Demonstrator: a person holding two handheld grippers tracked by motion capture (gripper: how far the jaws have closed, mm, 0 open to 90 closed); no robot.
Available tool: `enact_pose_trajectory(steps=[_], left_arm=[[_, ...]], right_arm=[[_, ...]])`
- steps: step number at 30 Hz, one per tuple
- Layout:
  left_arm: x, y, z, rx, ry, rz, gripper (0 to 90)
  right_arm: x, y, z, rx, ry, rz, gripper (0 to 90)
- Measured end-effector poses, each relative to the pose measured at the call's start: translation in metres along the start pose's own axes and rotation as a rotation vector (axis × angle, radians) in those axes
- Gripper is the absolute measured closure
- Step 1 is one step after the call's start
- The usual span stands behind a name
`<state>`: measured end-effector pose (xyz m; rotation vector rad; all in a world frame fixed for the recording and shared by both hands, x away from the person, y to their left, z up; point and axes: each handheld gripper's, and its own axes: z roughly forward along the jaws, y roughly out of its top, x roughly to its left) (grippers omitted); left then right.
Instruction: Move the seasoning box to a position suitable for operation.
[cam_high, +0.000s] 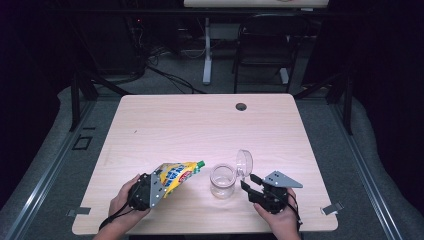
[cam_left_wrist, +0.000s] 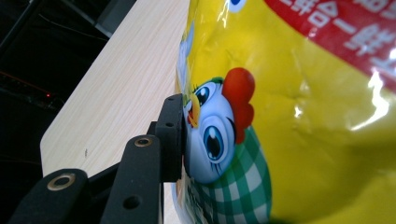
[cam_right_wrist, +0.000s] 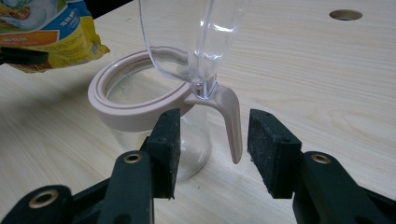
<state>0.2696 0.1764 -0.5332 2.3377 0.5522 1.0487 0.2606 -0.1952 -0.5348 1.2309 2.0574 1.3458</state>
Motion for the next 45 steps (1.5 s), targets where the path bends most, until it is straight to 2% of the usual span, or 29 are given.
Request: enact_pose_trajectory(steps=[12, 16, 23, 30, 33, 37, 40, 43, 45], left_arm=[[-0.004, 0.005, 0.003, 0.001, 0.024, 0.037, 63.2], [-0.005, 0.006, 0.005, -0.001, 0.028, 0.051, 63.2], [-0.007, 0.008, 0.007, -0.003, 0.032, 0.068, 63.2], [-0.007, 0.010, 0.009, -0.007, 0.036, 0.071, 63.3], [-0.007, 0.012, 0.010, -0.006, 0.033, 0.076, 63.3], [-0.008, 0.013, 0.011, -0.006, 0.033, 0.085, 63.3], [-0.010, 0.013, 0.012, -0.007, 0.043, 0.100, 63.3], [-0.011, 0.013, 0.014, -0.007, 0.047, 0.109, 63.3], [-0.011, 0.014, 0.014, -0.001, 0.055, 0.115, 63.3]], right_arm=[[0.001, -0.002, -0.003, -0.018, 0.013, -0.008, 53.9], [0.000, -0.003, -0.004, -0.015, 0.010, -0.025, 53.4], [0.000, -0.003, -0.006, -0.012, 0.000, -0.026, 56.7], [-0.001, -0.002, -0.011, 0.008, -0.050, -0.037, 59.1], [0.000, -0.003, -0.011, -0.015, -0.044, -0.018, 54.9], [0.001, -0.003, -0.010, -0.030, -0.044, -0.043, 49.8], [0.001, -0.002, -0.009, -0.033, -0.043, -0.036, 47.7], [0.002, -0.003, -0.009, -0.036, -0.045, -0.028, 47.7], [0.002, -0.004, -0.011, -0.033, -0.052, -0.042, 48.9]])
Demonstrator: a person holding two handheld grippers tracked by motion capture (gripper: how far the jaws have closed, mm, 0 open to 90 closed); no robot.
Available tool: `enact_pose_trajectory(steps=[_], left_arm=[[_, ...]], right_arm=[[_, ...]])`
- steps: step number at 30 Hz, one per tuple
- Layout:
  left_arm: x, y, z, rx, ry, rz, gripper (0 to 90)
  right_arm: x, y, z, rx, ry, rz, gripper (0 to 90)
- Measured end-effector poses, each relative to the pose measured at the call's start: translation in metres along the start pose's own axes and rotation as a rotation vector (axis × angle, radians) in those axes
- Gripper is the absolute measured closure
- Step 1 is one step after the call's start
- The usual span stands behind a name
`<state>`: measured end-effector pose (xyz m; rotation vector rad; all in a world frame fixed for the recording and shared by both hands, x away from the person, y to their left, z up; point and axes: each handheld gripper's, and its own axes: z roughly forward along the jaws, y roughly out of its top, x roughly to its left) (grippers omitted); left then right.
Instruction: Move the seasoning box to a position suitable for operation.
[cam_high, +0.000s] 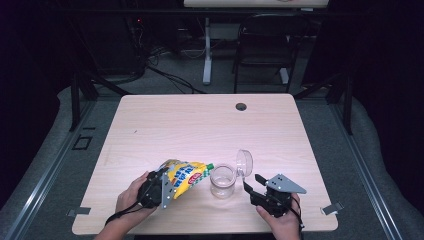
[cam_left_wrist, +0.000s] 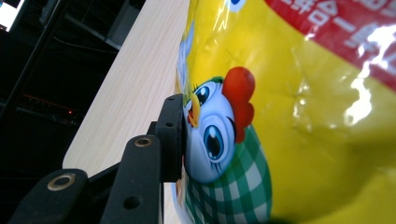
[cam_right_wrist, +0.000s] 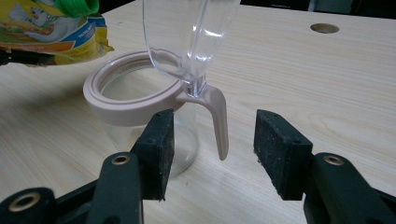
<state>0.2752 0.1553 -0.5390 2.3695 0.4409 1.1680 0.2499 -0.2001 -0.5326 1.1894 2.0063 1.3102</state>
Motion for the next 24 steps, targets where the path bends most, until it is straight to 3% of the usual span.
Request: enact_pose_trajectory(steps=[5, 10, 15, 24], left_arm=[[-0.003, 0.001, -0.001, 0.010, 0.036, 0.024, 63.3], [-0.006, 0.003, 0.000, 0.017, 0.060, 0.060, 63.3], [-0.010, 0.003, 0.002, 0.040, 0.089, 0.146, 63.3], [-0.012, 0.002, -0.001, 0.039, 0.105, 0.154, 63.4]], right_arm=[[0.000, 0.001, -0.005, -0.010, 0.000, -0.018, 54.2], [0.003, 0.001, -0.005, 0.002, -0.006, -0.071, 56.0], [0.006, 0.000, -0.002, 0.033, 0.009, -0.102, 56.3], [0.009, 0.001, -0.003, 0.027, 0.013, -0.103, 56.4]])
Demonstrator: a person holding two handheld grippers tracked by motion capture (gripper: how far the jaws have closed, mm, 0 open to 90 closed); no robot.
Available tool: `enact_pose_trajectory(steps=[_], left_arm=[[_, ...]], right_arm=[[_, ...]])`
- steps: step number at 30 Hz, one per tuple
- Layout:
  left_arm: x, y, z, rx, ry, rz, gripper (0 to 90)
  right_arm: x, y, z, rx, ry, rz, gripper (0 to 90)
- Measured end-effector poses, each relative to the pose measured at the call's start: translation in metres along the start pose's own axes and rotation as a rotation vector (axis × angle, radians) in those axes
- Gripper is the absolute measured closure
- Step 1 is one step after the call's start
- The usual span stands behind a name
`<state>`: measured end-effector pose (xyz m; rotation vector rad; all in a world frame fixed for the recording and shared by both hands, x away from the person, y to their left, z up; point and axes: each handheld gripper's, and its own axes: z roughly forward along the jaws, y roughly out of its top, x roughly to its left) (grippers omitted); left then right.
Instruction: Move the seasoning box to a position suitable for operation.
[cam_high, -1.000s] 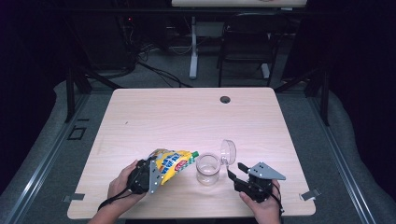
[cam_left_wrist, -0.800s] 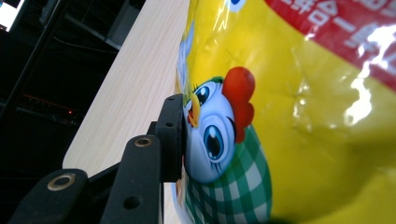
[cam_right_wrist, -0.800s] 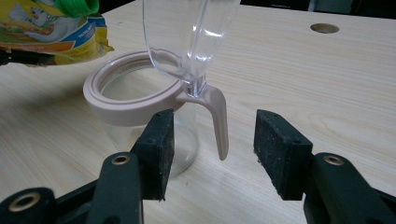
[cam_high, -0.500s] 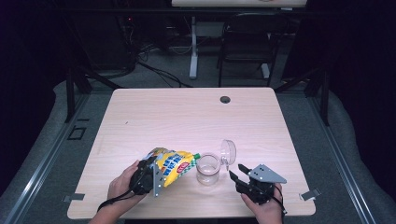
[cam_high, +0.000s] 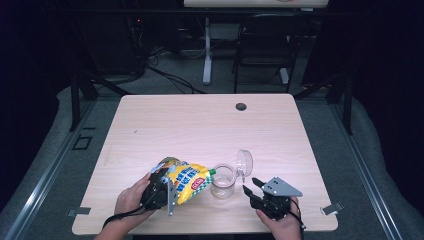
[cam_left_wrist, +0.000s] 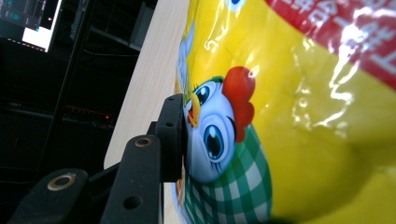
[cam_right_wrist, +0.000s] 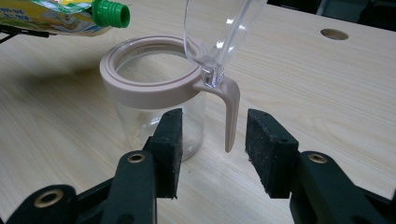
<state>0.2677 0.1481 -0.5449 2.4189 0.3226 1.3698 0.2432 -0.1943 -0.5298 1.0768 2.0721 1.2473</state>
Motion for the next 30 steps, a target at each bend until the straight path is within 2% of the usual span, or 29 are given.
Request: enact_pose_trajectory(steps=[5, 7, 9, 11, 17, 22, 30], left_arm=[[-0.001, 0.001, -0.003, 0.001, 0.009, 0.012, 63.3], [0.000, 0.001, -0.003, -0.001, 0.010, 0.014, 63.3], [0.000, 0.001, -0.004, -0.007, 0.003, 0.001, 63.3], [0.001, 0.002, -0.004, -0.009, -0.003, -0.003, 63.3], [0.000, 0.003, -0.004, -0.018, -0.013, -0.007, 63.3], [-0.001, 0.005, -0.004, -0.021, -0.010, 0.001, 63.3], [-0.003, 0.009, -0.005, -0.021, -0.009, 0.019, 63.4]], right_arm=[[0.004, 0.005, -0.007, -0.025, -0.021, -0.041, 67.9], [0.008, 0.007, -0.010, -0.031, -0.028, -0.080, 70.5], [0.014, 0.010, -0.012, -0.026, -0.048, -0.144, 73.1], [0.015, 0.011, -0.013, -0.025, -0.048, -0.154, 73.8], [0.022, 0.015, -0.019, -0.028, -0.008, -0.185, 79.1], [0.026, 0.016, -0.020, -0.025, 0.010, -0.196, 79.2], [0.040, 0.019, -0.017, -0.015, 0.050, -0.254, 78.1]])
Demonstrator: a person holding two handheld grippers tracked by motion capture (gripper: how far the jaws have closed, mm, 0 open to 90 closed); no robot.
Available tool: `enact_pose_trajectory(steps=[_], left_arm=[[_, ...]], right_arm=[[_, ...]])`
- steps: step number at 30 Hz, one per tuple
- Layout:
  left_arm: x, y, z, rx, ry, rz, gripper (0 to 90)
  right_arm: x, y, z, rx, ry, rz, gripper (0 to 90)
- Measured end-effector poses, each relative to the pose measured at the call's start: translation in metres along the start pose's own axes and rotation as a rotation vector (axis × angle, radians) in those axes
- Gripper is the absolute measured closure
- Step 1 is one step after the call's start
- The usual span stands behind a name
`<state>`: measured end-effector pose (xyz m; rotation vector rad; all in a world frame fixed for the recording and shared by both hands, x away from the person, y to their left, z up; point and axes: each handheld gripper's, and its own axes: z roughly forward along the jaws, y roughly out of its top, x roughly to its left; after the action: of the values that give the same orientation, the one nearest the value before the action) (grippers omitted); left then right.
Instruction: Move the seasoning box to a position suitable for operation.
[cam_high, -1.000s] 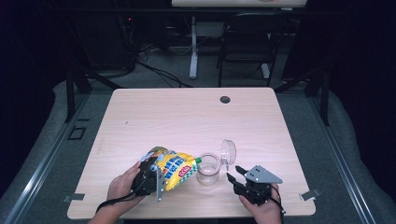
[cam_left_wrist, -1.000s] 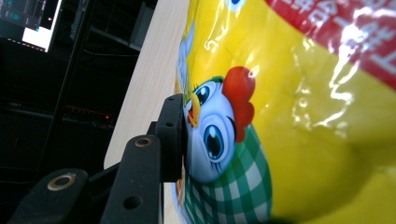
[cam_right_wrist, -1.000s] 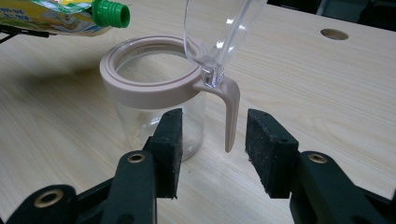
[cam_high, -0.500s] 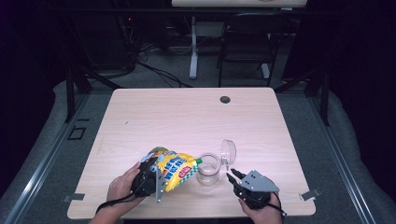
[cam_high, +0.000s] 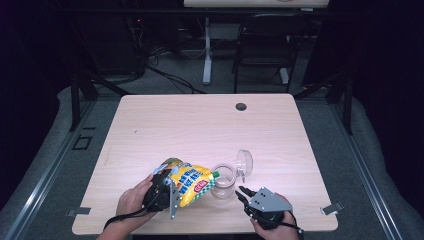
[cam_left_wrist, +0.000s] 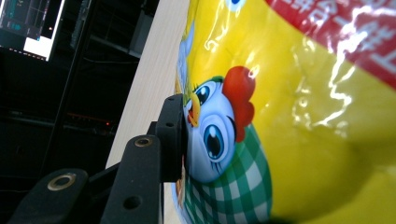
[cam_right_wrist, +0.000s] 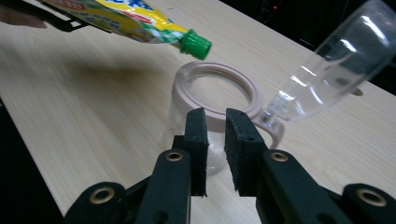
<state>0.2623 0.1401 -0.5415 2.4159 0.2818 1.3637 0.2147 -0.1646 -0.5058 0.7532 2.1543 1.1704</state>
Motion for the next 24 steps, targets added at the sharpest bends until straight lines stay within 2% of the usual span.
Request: enact_pose_trajectory(steps=[10, 13, 18, 24], left_arm=[[0.000, 0.007, 0.001, -0.010, -0.004, 0.015, 63.4], [-0.001, 0.008, 0.002, -0.010, -0.008, 0.022, 63.4], [0.001, 0.009, 0.004, -0.004, -0.007, 0.029, 63.4], [0.000, 0.011, 0.006, 0.001, -0.009, 0.045, 63.4]], right_arm=[[0.009, 0.011, 0.016, 0.043, 0.019, -0.063, 75.8], [0.010, 0.018, 0.020, 0.063, 0.021, -0.100, 73.6], [0.013, 0.035, 0.027, 0.051, 0.004, -0.170, 68.7], [0.016, 0.034, 0.037, 0.056, -0.006, -0.181, 67.6]])
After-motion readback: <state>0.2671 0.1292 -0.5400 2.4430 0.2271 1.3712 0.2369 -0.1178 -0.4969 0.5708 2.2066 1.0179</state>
